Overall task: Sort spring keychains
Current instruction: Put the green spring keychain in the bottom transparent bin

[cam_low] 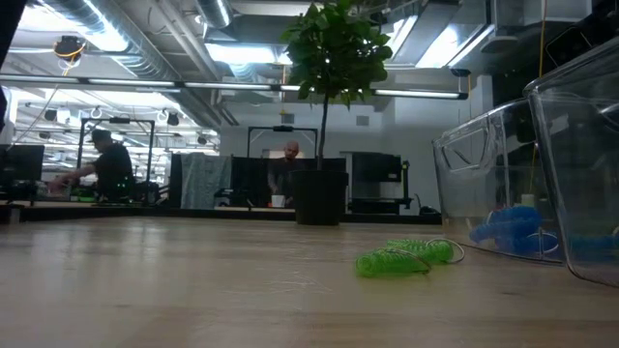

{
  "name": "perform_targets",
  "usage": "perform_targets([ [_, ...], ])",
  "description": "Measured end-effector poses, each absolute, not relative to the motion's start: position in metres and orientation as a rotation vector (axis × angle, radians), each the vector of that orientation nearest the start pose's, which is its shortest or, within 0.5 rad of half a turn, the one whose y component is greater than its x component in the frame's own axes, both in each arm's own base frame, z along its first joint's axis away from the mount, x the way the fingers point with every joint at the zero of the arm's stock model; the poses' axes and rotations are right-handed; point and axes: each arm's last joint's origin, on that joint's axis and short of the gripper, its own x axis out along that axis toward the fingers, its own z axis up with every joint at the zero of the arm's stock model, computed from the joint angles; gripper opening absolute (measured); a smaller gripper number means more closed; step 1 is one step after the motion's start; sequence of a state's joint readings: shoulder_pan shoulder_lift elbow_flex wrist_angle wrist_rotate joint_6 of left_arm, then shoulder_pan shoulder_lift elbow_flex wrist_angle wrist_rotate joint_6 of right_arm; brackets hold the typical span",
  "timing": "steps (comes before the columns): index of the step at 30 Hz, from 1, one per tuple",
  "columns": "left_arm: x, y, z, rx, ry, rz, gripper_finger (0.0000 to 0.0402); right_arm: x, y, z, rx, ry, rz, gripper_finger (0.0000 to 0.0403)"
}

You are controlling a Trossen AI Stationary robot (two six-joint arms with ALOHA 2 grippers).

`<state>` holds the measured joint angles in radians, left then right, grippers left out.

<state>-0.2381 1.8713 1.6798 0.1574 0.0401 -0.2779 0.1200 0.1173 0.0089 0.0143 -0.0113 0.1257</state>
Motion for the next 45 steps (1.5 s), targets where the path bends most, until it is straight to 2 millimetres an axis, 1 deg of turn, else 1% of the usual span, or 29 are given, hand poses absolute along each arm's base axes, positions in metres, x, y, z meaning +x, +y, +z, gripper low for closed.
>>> perform_targets([
  [6,0.433,-0.110,0.370,-0.275,0.062,-0.276,0.0013,0.103,0.013,0.158,0.120,0.102,0.125,0.0154],
  [10,0.432,-0.111,0.378,-0.283,0.078,-0.276,0.0013,0.103,0.013,0.158,0.120,0.102,0.125,0.0154],
  [12,0.434,-0.114,0.381,-0.279,0.083,-0.279,0.0013,0.103,0.013,0.158,0.120,0.102,0.125,0.0154],
  [18,0.455,-0.125,0.369,-0.275,0.156,-0.316,0.0013,0.103,0.013,0.158,0.120,0.102,0.125,0.0154],
  [20,0.462,-0.127,0.363,-0.288,0.187,-0.326,0.0013,0.103,0.013,0.158,0.120,0.102,0.125,0.0154],
  [24,0.477,-0.129,0.341,-0.320,0.253,-0.338,0.0013,0.103,0.013,0.158,0.120,0.102,0.125,0.0154],
  [30,0.493,-0.128,0.308,-0.453,0.370,-0.422,0.0013,0.103,0.013,0.158,0.120,0.102,0.125,0.0154],
  [38,0.501,-0.145,0.269,-0.649,0.578,-0.631,0.0013,0.103,0.013,0.158,0.120,0.102,0.125,0.0154],
  [42,0.503,-0.152,0.254,-0.676,0.637,-0.649,0.0013,0.103,0.013,0.158,0.120,0.103,0.125,0.0154],
  [45,0.503,-0.157,0.252,-0.646,0.621,-0.630,0.0015,0.103,0.013,0.158,0.120,0.102,0.125,0.0154],
])
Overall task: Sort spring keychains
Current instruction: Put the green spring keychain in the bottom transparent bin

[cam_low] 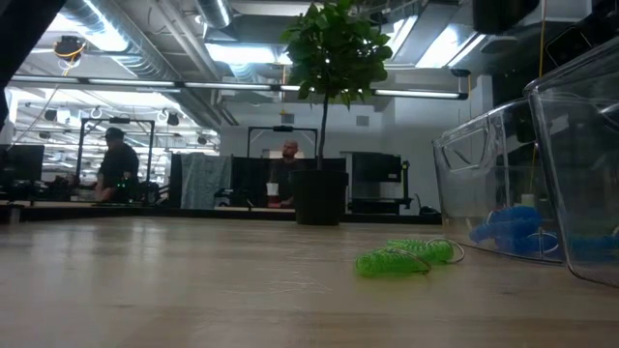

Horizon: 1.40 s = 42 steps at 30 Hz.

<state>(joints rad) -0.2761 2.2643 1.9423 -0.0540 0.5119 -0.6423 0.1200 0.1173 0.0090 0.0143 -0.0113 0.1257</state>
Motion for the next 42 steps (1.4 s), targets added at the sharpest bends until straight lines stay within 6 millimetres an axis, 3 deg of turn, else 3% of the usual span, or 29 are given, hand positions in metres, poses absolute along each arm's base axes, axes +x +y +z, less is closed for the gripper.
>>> perform_targets([
  [7,0.505,-0.164,0.254,-0.556,0.515,-0.577,0.0047,0.103,0.013,0.158,0.120,0.103,0.125,0.0154],
  [27,0.507,-0.157,0.255,-0.528,0.484,-0.551,0.0146,0.103,0.013,0.158,0.120,0.103,0.125,0.0154],
  [36,0.510,-0.155,0.262,-0.510,0.412,-0.588,0.0152,0.103,0.013,0.158,0.120,0.102,0.125,0.0154],
  [42,0.509,-0.154,0.261,-0.387,0.388,-0.652,0.0152,0.103,0.013,0.158,0.120,0.102,0.125,0.0154],
])
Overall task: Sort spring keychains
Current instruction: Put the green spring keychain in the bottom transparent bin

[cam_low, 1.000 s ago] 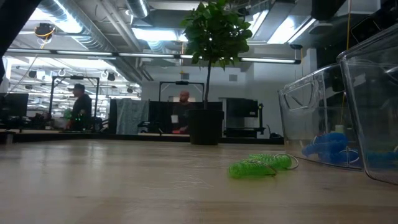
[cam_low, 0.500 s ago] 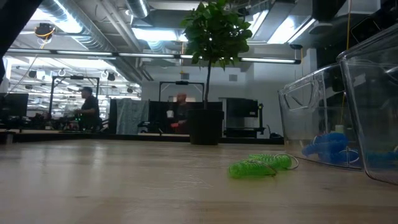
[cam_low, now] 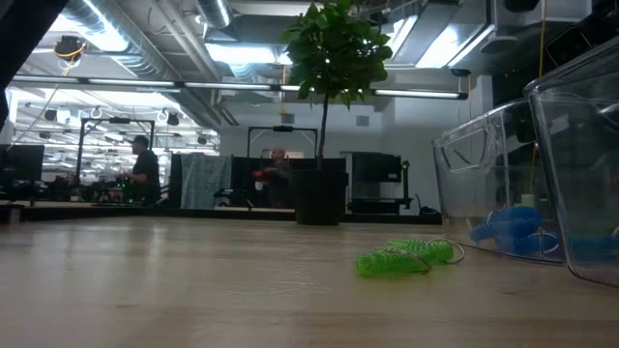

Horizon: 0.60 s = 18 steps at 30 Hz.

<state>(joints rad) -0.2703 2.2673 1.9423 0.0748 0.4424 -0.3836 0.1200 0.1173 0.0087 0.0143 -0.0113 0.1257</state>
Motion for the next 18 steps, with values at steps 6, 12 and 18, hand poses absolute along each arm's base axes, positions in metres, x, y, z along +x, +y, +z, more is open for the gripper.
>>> perform_targets([
  [6,0.5099,-0.1514,0.2617,-0.273,0.342,-0.666,0.0153,0.1034,0.0128,0.1584,0.120,0.103,0.125,0.0154],
  [12,0.5101,-0.1511,0.2619,-0.149,0.295,-0.680,0.0153,0.1034,0.0128,0.1584,0.120,0.102,0.125,0.0154],
  [18,0.5117,-0.1448,0.2629,-0.127,0.282,-0.675,0.0153,0.1034,0.0128,0.1584,0.120,0.102,0.125,0.0154],
])
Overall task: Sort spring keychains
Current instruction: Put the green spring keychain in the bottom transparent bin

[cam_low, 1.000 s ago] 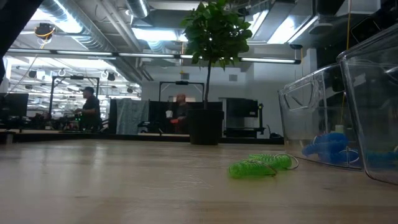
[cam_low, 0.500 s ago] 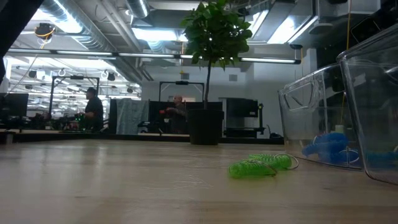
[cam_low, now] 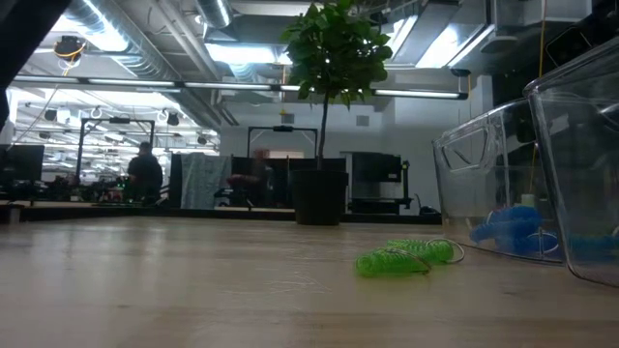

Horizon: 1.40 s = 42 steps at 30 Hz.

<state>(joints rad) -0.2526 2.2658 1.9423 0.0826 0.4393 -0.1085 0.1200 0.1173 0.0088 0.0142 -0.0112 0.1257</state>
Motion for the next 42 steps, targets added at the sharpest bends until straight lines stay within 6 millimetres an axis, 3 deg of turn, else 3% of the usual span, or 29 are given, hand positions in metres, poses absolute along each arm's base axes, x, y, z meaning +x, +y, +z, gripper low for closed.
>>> perform_targets([
  [16,0.503,-0.153,0.242,0.064,0.459,-0.592,0.0152,0.103,0.013,0.158,0.120,0.103,0.125,0.0154],
  [22,0.501,-0.157,0.242,0.040,0.466,-0.591,0.0152,0.103,0.013,0.158,0.120,0.103,0.125,0.0154],
  [24,0.498,-0.156,0.249,0.012,0.475,-0.585,0.0152,0.103,0.013,0.158,0.120,0.102,0.125,0.0154],
  [30,0.478,-0.147,0.298,0.025,0.426,-0.582,0.0152,0.103,0.013,0.158,0.120,0.103,0.125,0.0154],
  [36,0.453,-0.129,0.335,0.068,0.471,-0.513,0.0152,0.103,0.013,0.158,0.120,0.103,0.125,0.0154],
  [42,0.430,-0.116,0.346,0.120,0.610,-0.391,0.0152,0.103,0.013,0.158,0.120,0.103,0.125,0.0154],
])
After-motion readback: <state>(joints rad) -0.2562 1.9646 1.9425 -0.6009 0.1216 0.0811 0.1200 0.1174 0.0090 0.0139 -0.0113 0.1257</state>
